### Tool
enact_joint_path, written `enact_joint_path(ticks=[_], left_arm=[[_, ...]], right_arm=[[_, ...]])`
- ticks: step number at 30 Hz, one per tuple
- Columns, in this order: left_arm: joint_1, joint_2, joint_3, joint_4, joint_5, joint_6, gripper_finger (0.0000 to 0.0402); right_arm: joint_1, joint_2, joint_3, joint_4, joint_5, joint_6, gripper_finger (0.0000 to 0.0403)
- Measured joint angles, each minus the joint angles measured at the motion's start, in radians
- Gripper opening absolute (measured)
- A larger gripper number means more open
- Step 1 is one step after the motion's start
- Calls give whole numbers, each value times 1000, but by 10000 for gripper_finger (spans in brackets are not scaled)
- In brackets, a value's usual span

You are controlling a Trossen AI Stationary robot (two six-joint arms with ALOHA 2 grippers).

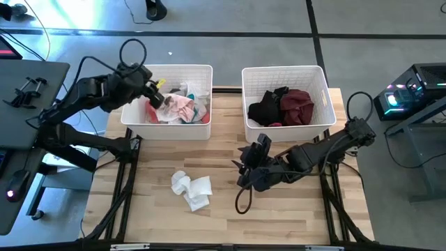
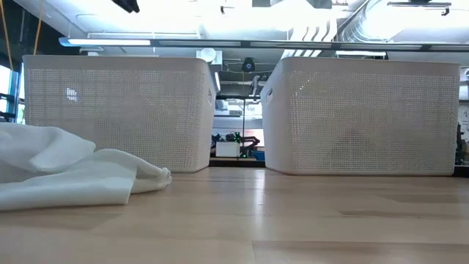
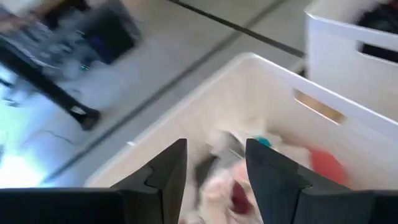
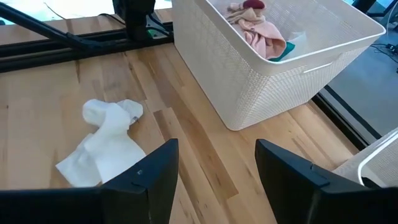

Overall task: Sort clothes
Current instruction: Put the white sock into the left white laundry bin

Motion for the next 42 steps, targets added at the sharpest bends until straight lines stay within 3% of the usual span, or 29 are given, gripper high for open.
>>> enact_joint_path(ticks=[5,10,15,19,31,37,42], left_arm=[[-1,12,-12,-52,210,-11,153],[-58,10,-108,-51,380,-12,139],[-192,6,-244,7,467,-39,118],[-336,6,-335,99,526,-109,100],[-740,59,-509,299,539,-345,67],[-835,173,-574,393,516,-457,67],[-836,265,-623,489,433,-647,82]], right_arm=[[14,0,0,0,0,0,199],[18,0,0,-9,-1,2,199],[12,1,0,-18,-90,123,199],[-9,19,0,-22,-172,77,199],[-29,103,0,14,-199,79,199],[-28,103,0,31,-201,79,199],[-28,103,0,32,-207,79,199]])
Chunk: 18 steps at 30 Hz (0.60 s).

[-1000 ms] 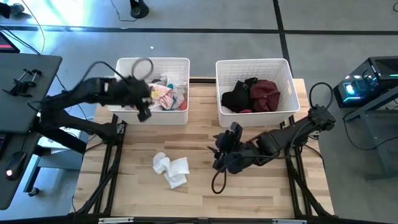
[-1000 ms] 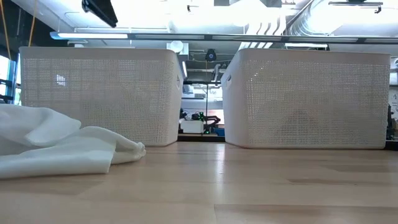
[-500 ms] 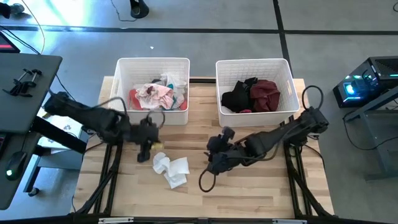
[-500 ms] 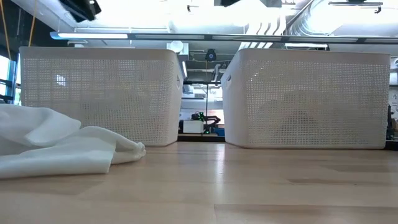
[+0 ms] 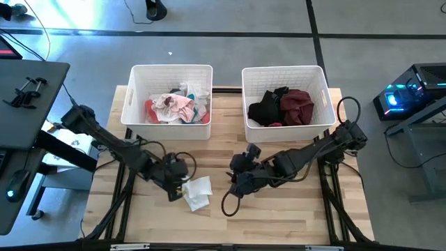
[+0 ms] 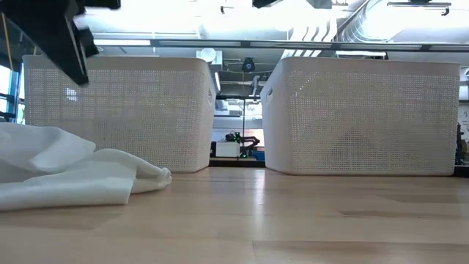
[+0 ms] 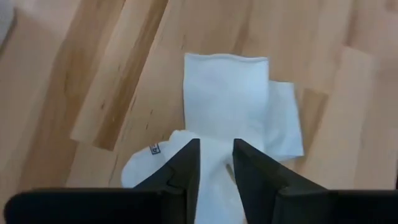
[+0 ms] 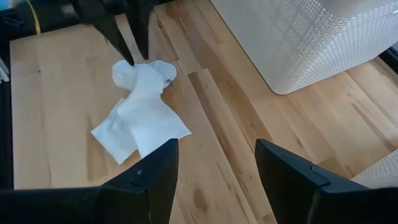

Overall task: Sort clothes
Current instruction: Put the white sock into the left white laundry bin

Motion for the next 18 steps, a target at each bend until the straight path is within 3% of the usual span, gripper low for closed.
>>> enact_joint_path(ticks=[11,15,18], left_arm=[[35,175,-73,49,29,-95,200],[51,259,-75,73,105,-51,190],[61,310,-73,125,168,4,138]], right_arm=[[0,0,0,10,-18,0,199],[0,0,0,12,-18,0,199],[0,0,0,13,-17,0,199]])
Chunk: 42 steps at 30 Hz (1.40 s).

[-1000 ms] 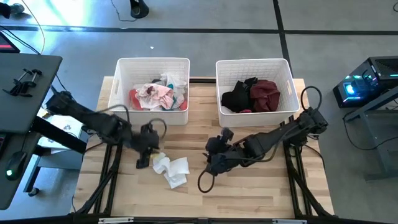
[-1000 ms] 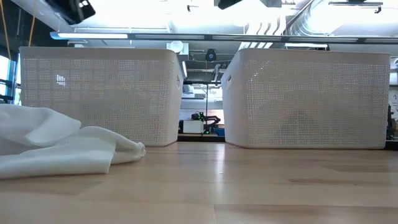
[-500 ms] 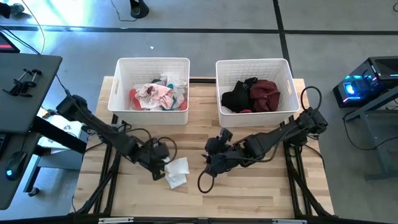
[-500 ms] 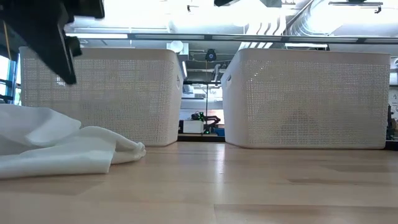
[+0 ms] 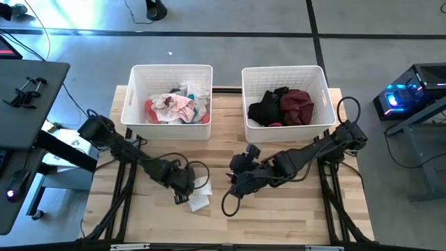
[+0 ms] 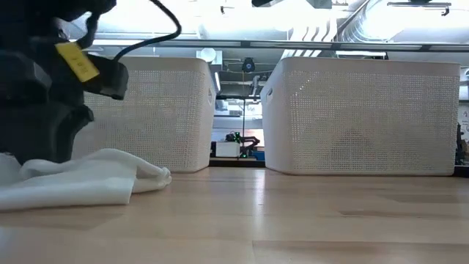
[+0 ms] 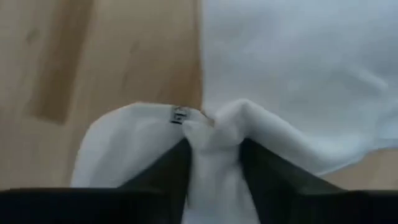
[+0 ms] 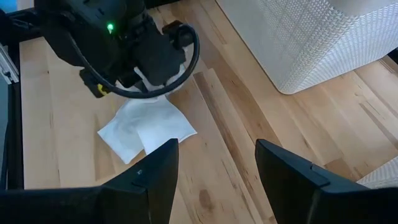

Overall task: Sort clothes
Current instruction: Put the white sock into the left white laundry bin

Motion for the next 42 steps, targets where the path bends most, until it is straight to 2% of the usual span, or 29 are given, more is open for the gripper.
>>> enact_joint_path(ticks=[4,5,7,14,21,25,27,30,33,37,42], left_arm=[[9,23,17,11,45,32,30],[10,16,22,-2,45,36,17],[15,-5,40,-54,25,38,16],[18,-204,190,-305,-178,54,5],[13,-391,419,-496,-543,176,2],[29,-462,546,-465,-763,369,1],[74,-482,598,-432,-806,531,1],[198,-512,661,-378,-805,723,1],[340,-540,697,-355,-779,818,1],[531,-562,703,-362,-646,840,1],[717,-555,680,-382,-478,841,1]], right_arm=[[0,0,0,1,0,0,199],[0,0,0,3,2,0,199],[0,0,0,7,3,0,199],[0,0,0,15,4,0,199],[-2,0,0,35,5,-5,199],[-10,0,0,38,6,-5,199],[-14,0,0,46,7,-5,199],[-24,0,0,68,7,-21,199],[-34,0,0,97,7,-27,199],[-40,0,0,136,7,-27,199],[-36,0,0,181,7,-25,199]])
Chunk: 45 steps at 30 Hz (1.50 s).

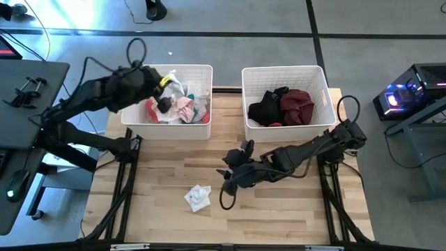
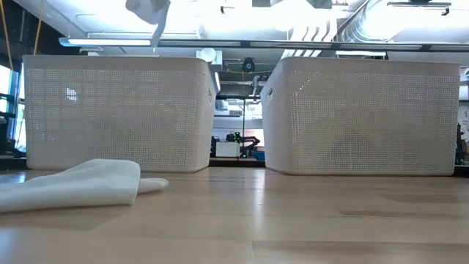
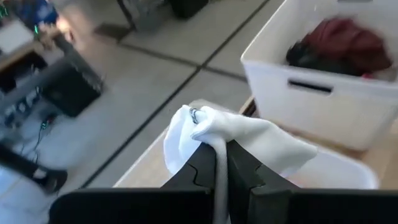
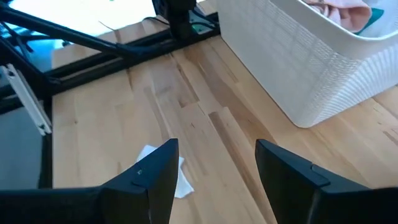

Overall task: Sort clothes
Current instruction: Put the white sock into the left white laundry bin

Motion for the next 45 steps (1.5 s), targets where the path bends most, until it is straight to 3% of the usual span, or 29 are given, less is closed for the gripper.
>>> enact_joint_path(ticks=[3,8,15,21,26,30,40,45], left_arm=[[86,25,-32,-1,39,1,6],[189,65,-80,-3,11,-23,28],[316,113,-83,-21,58,-25,98],[435,157,-83,-57,195,-52,160],[442,169,-83,-118,368,-49,171],[326,150,-83,-169,516,-97,154],[-300,157,-85,-230,479,-226,98],[-562,159,-219,-36,549,-266,95]], right_arm=[[3,0,0,24,0,-1,199],[6,0,0,51,-8,3,199],[26,0,0,58,-10,20,199],[40,0,0,55,-10,24,199],[58,0,0,40,-11,24,199],[87,-7,0,-30,-4,39,199],[124,-43,0,-247,191,104,199],[114,-43,0,-266,201,122,199]])
